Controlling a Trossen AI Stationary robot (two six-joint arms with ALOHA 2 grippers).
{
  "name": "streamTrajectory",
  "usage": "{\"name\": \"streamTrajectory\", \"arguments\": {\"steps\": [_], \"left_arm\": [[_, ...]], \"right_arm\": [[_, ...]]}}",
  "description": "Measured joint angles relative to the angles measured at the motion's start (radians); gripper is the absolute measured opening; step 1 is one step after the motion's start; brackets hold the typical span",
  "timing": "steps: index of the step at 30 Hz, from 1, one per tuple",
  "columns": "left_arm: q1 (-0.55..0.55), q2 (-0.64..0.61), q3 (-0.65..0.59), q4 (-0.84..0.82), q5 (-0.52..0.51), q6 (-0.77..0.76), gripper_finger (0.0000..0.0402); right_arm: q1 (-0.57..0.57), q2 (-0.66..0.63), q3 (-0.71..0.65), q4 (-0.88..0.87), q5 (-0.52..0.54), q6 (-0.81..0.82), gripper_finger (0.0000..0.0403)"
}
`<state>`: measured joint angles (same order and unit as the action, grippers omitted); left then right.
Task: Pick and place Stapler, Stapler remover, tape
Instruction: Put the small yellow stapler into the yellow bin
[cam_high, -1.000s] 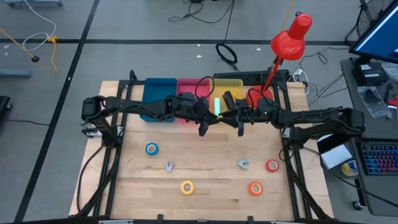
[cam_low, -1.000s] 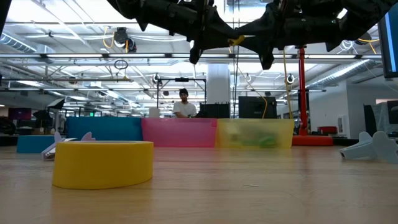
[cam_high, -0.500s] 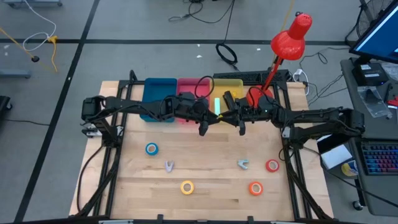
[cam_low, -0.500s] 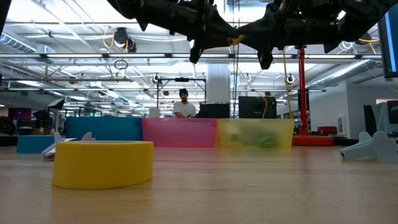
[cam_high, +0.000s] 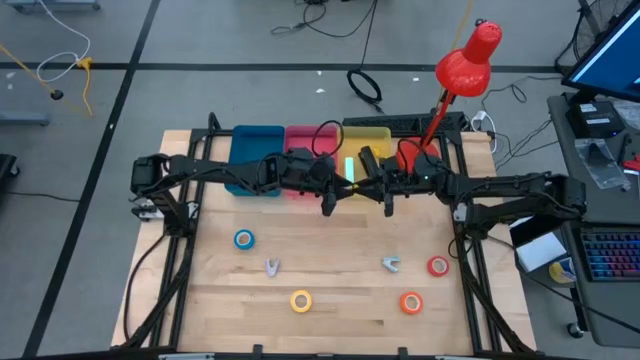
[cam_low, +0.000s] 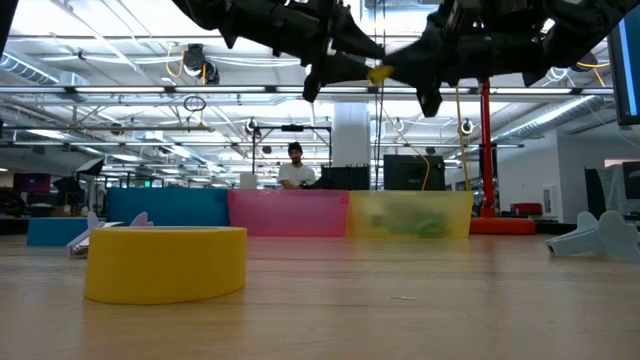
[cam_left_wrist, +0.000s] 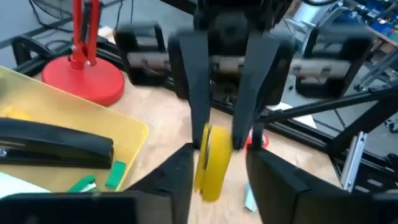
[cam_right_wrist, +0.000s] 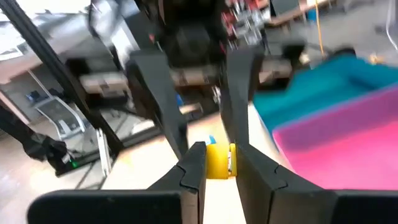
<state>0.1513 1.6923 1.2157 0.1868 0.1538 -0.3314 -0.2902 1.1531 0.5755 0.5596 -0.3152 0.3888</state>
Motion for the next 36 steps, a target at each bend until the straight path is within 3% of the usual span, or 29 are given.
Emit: {"name": "streamTrajectory", "arguments": {"steps": [7,12,28,36], "left_arm": [[0.001,-0.005,0.004,0.000,0.004,0.001,0.0224],[0.021,-0.004,0.004,-0.055,0.003,-0.010,0.0251],[0.051,-0.003,0.001,-0.175,0.033,-0.095,0.0257],[0.056,-0.001,0.001,-0.288,0.030,-0.135,0.0257]], "right_arm": [[-0.028,0.000,-0.003,-0.016,0.001,0.003,0.0053],[-0.050,0.000,-0.003,-0.014,0.000,-0.006,0.0053],[-0.156,-0.032,-0.001,-0.020,0.001,-0.060,0.0053],[-0.195,-0.033,0.000,-0.061,0.131,-0.148,0.0053]]}}
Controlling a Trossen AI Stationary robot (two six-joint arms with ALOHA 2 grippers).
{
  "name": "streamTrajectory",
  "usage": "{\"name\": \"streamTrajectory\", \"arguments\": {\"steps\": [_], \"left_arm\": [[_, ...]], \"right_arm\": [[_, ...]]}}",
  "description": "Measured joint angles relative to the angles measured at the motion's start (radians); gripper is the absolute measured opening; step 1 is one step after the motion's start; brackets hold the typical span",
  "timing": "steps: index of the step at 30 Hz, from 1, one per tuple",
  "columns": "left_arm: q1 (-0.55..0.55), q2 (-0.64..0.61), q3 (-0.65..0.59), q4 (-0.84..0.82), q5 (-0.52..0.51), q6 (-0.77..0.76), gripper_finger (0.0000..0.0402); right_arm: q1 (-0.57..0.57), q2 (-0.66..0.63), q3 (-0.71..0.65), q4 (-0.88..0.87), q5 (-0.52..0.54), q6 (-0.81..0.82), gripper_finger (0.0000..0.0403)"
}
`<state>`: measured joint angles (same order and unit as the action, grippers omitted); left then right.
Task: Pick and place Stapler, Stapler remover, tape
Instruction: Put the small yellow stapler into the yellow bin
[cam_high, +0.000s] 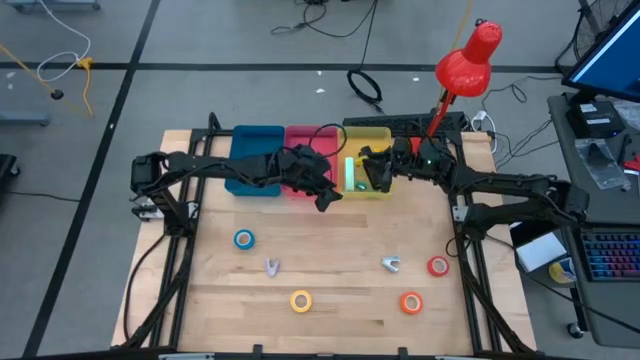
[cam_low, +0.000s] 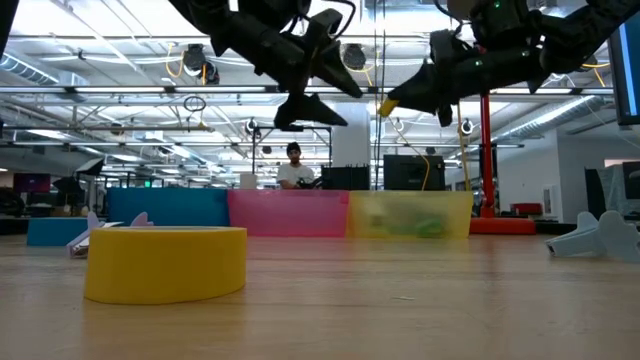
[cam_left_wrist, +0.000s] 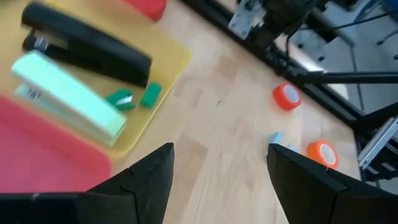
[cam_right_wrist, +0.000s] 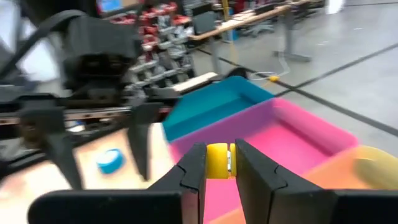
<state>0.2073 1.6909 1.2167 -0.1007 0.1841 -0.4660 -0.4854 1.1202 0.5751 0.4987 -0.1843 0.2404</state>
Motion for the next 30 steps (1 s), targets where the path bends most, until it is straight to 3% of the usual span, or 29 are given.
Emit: {"name": "streamTrajectory", "arguments": {"steps": [20,30], "left_arm": [[0.040,0.000,-0.001,-0.166,-0.001,0.047,0.0257],[0.084,-0.159,-0.129,-0.181,-0.045,0.088,0.0257]], "right_arm": [[-0.051,0.000,0.002,0.041,0.159,-0.020,0.0053],[-0.050,0.004,0.002,0.130,0.158,0.086,0.0053]]}}
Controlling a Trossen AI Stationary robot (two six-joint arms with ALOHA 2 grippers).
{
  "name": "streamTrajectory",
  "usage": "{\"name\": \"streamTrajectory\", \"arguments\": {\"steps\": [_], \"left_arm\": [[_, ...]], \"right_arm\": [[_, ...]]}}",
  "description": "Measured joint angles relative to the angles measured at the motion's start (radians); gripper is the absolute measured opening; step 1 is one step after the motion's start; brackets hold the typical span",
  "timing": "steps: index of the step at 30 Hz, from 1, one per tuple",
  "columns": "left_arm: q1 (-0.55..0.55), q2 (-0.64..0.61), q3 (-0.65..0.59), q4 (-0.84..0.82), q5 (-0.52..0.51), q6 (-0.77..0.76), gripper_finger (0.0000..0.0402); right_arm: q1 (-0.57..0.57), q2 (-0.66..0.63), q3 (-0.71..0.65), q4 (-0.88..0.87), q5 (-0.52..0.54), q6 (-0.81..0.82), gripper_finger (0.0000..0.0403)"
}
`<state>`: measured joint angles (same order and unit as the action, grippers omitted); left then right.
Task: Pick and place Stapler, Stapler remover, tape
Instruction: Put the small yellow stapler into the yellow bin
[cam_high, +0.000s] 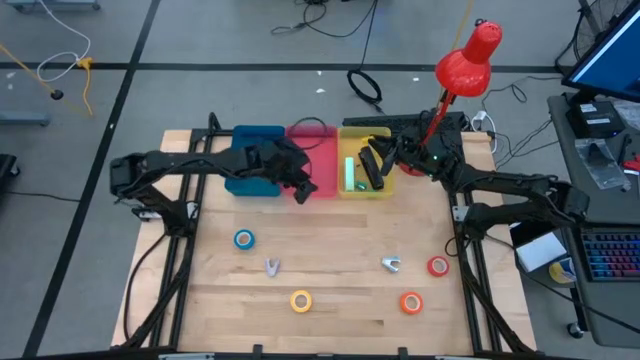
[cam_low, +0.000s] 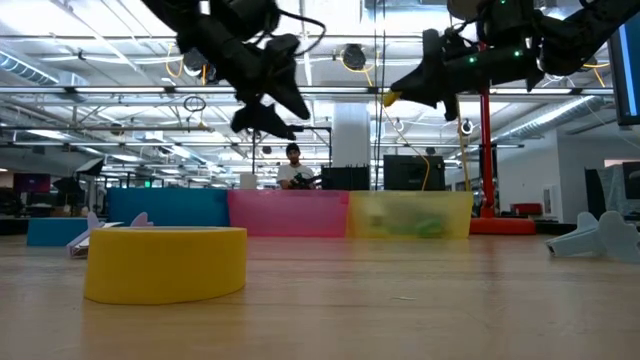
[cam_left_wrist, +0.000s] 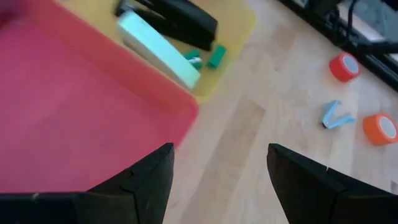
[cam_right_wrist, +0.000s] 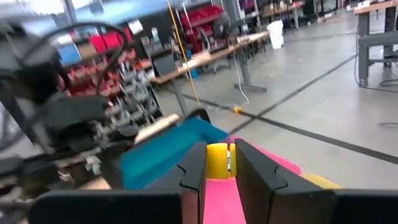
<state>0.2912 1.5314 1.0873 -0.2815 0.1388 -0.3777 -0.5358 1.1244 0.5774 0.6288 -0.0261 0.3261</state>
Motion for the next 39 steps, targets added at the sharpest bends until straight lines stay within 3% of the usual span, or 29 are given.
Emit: {"name": "streamTrajectory", "arguments": {"steps": [7,15,24,31,39], "left_arm": [[0.069,-0.188,-0.187,0.082,0.041,0.028,0.0257],[0.164,-0.365,-0.346,0.125,0.170,0.067,0.0257],[0.242,-0.489,-0.404,0.123,0.254,0.117,0.0257],[0.282,-0.513,-0.418,0.105,0.309,0.138,0.0257],[0.305,-0.512,-0.420,0.100,0.352,0.164,0.0257]], "right_arm": [[0.001,0.066,0.001,0.166,0.009,0.114,0.0053],[0.049,0.181,0.042,0.188,0.181,0.064,0.0053],[0.067,0.363,0.194,0.000,0.286,-0.067,0.0053],[0.065,0.431,0.243,-0.089,0.442,-0.107,0.0053],[0.067,0.501,0.241,-0.129,0.444,-0.044,0.0053]]}}
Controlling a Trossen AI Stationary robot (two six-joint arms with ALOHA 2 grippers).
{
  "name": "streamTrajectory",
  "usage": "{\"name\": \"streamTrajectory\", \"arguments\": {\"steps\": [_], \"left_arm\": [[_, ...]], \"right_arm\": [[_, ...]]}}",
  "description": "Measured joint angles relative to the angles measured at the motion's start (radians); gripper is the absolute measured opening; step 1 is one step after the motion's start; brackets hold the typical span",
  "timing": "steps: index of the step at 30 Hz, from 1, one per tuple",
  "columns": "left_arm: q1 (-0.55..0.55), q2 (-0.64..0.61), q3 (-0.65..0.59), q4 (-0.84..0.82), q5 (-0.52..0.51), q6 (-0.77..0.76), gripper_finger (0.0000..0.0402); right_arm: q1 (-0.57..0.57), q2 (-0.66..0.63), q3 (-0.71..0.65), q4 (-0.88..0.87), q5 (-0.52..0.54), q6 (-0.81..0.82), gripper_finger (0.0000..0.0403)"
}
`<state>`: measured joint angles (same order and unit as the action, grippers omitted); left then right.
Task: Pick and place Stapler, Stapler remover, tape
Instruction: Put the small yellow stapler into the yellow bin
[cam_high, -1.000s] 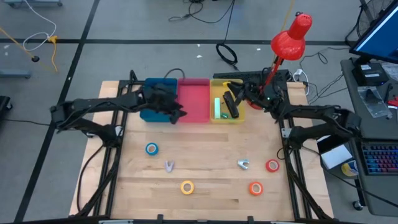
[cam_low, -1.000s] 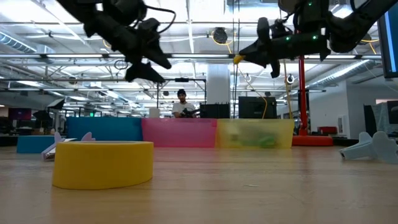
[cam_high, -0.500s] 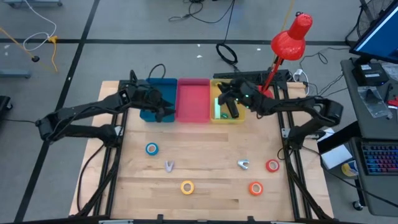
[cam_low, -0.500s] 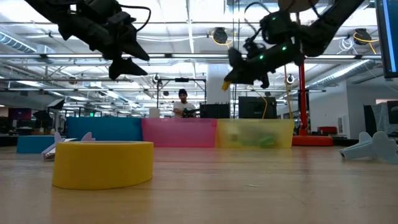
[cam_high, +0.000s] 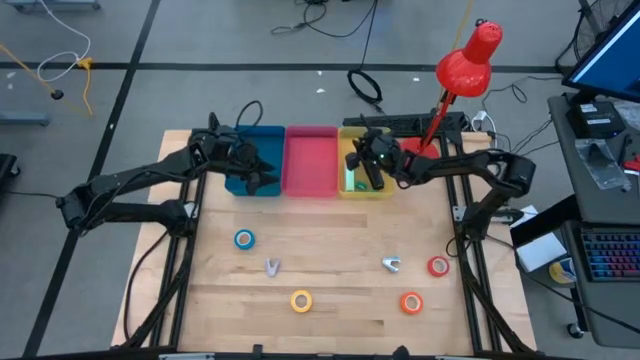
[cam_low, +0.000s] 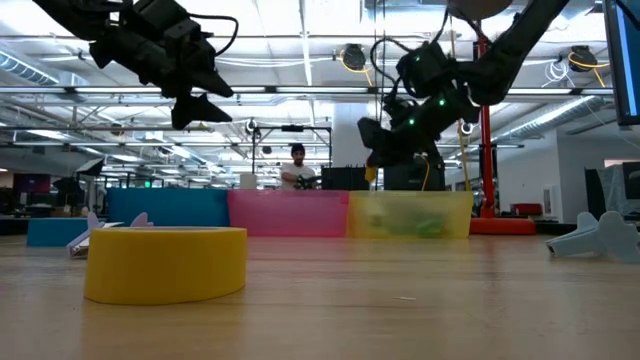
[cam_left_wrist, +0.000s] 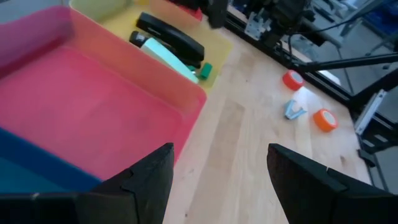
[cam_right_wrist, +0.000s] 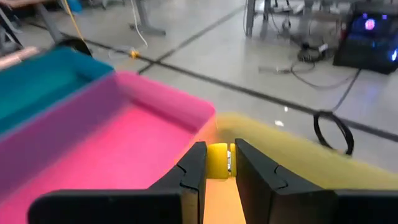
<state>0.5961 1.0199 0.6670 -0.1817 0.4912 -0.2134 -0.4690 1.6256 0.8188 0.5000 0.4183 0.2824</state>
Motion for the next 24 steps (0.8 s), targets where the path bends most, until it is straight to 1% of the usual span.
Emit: {"name": "streamTrajectory", "arguments": {"steps": [5,9,13,21,24], "left_arm": [[0.000,0.001,0.000,0.002,0.010,0.004,0.0257],[0.000,0.001,0.000,0.002,0.010,0.003,0.0257],[0.000,0.001,0.000,0.002,0.010,0.005,0.0257],[-0.002,0.001,0.000,0.002,0.011,0.006,0.0257],[-0.002,0.001,0.000,0.003,0.029,0.011,0.0257]], "right_arm": [[-0.004,0.029,0.000,0.006,0.000,0.004,0.0054],[-0.013,0.049,0.000,0.010,0.000,0.005,0.0063],[-0.022,0.068,0.000,0.006,-0.001,0.039,0.0069],[-0.034,0.103,0.000,0.051,-0.002,0.047,0.0072],[-0.040,0.125,0.000,0.066,-0.004,0.047,0.0072]]}}
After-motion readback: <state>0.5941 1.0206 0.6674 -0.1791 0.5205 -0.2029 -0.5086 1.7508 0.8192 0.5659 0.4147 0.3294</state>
